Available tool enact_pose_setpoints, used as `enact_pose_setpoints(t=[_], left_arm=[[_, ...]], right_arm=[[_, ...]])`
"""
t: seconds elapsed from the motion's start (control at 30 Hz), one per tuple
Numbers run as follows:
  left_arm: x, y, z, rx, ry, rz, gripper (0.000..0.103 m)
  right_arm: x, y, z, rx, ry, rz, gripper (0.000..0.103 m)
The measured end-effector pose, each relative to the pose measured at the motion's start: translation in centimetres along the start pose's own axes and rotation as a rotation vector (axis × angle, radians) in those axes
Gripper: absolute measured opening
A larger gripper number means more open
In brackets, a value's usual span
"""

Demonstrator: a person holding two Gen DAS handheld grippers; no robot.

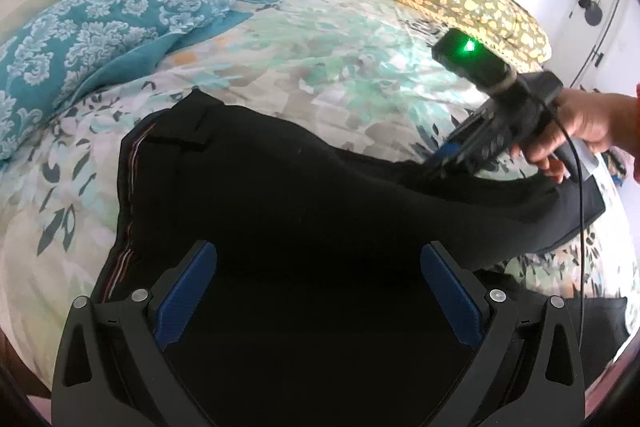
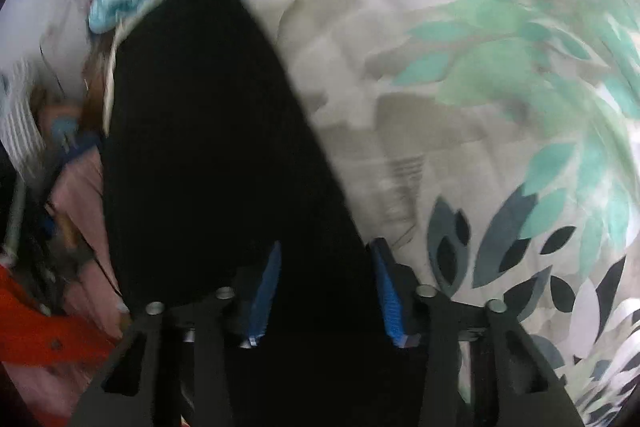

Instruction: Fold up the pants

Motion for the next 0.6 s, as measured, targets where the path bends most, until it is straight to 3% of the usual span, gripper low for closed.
enact_pose_setpoints(t=[0.03, 0.1, 0.2, 0.27, 0.3, 0.37, 0.47, 0.6], left_arm=[[0.0, -0.1, 0.1, 0.0, -0.004, -0.001, 0.102], [-0.1, 0.1, 0.4, 0.0, -0.02, -0.007, 0.102], [-0.4, -0.1, 0.9, -0.018, -0.051, -0.026, 0.102], [-0.3, -0.1, 1.2, -0.043, -0.069, -0.034, 0.102], [-0.1, -0.1, 1.2, -0.048, -0.073, -0.029, 0.102], [0.7, 0.1, 1.3, -0.041, -0.093, -0.005, 0.102], [1.2, 0.7, 1.7, -0.019, -0.138, 0.017, 0.102], [1.8, 0.6, 2.6, -0.059, -0.155, 0.023, 0.102]], right_arm=[[0.0, -0.2, 0.6, -0.027, 0.063, -0.002, 0.016], [-1.4, -0.6, 2.1, -0.08, 0.24, -0.05, 0.012], [-6.5, -1.7, 3.4, -0.162, 0.642, -0.236, 0.012], [-9.2, -3.0, 2.2, -0.114, 0.818, -0.368, 0.016], [-9.2, -3.7, 1.1, -0.056, 0.83, -0.399, 0.022], [-7.3, -4.7, -1.1, 0.05, 0.792, -0.375, 0.057], [-7.7, -3.5, -3.8, 0.246, 0.651, -0.426, 0.06], [-11.6, 4.8, -8.8, 0.561, 0.498, -0.542, 0.07]])
Point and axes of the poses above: each gripper's, at about its wrist camera, not at the fingertips, and x roughly the way its jaws point, z to its left, y to its underside, the point moved 7 cm from there along x, roughly the way its jaws point, and after that the axes turned 7 degrees about y, right-handed, at the moved point
